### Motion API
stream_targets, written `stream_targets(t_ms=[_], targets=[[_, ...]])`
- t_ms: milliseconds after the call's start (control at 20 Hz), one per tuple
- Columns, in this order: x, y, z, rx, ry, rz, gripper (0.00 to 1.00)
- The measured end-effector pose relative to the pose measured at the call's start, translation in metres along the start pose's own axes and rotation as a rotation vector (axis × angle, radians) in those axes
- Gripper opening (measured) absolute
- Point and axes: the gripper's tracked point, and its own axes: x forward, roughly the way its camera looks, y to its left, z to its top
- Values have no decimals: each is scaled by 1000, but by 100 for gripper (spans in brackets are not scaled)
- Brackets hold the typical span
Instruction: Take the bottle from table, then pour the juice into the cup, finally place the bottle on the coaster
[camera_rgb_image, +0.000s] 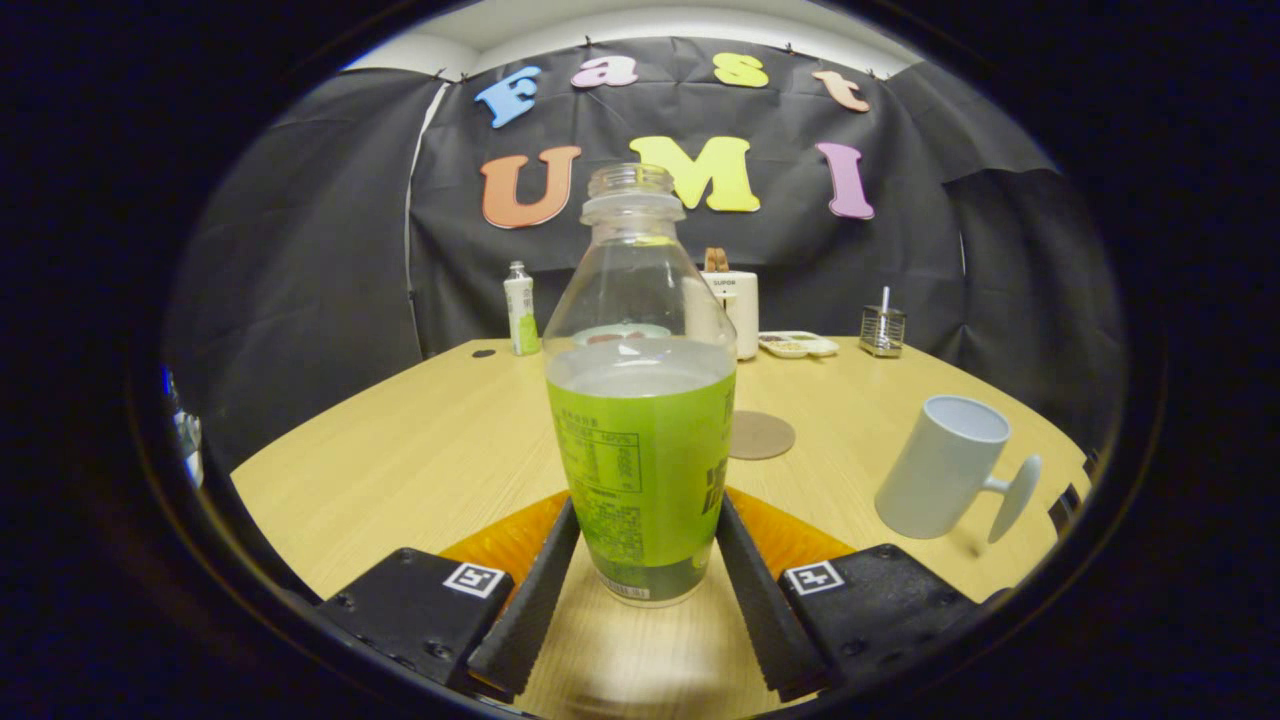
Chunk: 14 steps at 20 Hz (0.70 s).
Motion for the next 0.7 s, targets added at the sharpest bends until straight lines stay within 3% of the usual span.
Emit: stream_targets(t_ms=[400,700], targets=[[-9,9,12,45,11,26,80],[-21,17,25,225,39,36,79]])
